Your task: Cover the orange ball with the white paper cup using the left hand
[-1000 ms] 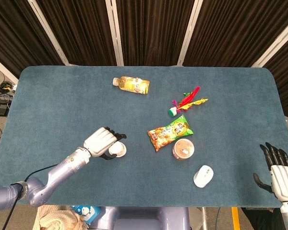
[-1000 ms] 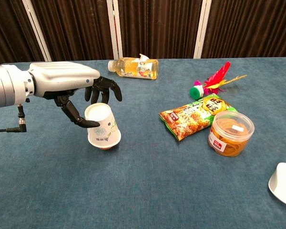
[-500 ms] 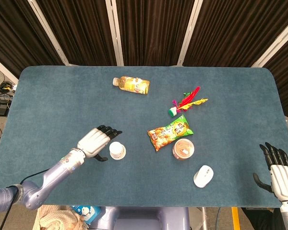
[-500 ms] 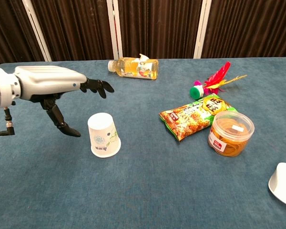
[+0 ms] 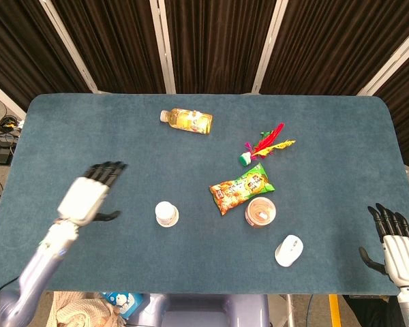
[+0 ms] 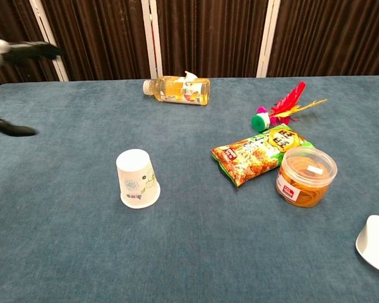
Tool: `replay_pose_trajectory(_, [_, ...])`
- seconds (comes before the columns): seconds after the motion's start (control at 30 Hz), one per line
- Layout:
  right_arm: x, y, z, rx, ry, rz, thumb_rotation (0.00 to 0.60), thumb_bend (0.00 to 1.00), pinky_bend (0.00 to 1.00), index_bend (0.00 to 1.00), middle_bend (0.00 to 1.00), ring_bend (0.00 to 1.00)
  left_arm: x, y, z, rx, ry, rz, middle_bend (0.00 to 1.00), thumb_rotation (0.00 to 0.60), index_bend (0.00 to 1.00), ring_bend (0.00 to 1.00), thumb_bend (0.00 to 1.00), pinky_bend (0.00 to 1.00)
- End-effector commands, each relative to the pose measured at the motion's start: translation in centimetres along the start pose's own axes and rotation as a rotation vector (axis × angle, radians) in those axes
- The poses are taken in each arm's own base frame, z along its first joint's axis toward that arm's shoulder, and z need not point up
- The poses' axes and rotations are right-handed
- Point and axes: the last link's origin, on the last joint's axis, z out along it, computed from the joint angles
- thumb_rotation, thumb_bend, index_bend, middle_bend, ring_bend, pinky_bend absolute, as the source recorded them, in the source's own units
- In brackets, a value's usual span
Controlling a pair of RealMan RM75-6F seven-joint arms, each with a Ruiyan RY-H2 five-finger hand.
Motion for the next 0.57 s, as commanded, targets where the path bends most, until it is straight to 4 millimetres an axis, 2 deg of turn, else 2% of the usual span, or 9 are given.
replay_pose_trajectory(0.03, [0.0,0.0,-0.1,0.002,0.001,-0.004,0.600,0.35,0.03,0.00,0.00,0.00,0.0,-2.4,-4.5,0.082,0.009,-0.007,0.00,0.600,0.00,0.01,0.11,0.08])
replay_pose_trajectory(0.13, [0.0,0.0,-0.2,0.004,0.004,-0.010,0.600,0.35,0.03,0.00,0.00,0.00,-0.5,-3.5,-7.6,0.133,-0.017,-0.018,0.00,0.600,0.00,0.00,0.10,0.02])
replay_pose_trajectory(0.3, [0.1,-0.1,-0.3,0.014,0.012,-0.008,0.600,0.35,0.03,0.00,0.00,0.00,-1.2,-5.1,-11.5,0.200,-0.022,-0.030,0.00,0.600,0.00,0.00,0.10,0.02])
replay_pose_trajectory(0.43, [0.1,-0.3,-0.2,0.024,0.015,-0.007,0.600,0.35,0.03,0.00,0.00,0.00,-1.7,-6.3,-12.8,0.246,-0.034,-0.035,0.00,0.600,0.00,0.00,0.10,0.02])
replay_pose_trajectory(0.57, [0.1,-0.3,-0.1,0.027,0.019,-0.007,0.600,0.35,0.03,0.00,0.00,0.00,-1.8,-6.4,-12.3,0.253,-0.023,-0.054,0.00,0.600,0.00,0.00,0.10,0.02])
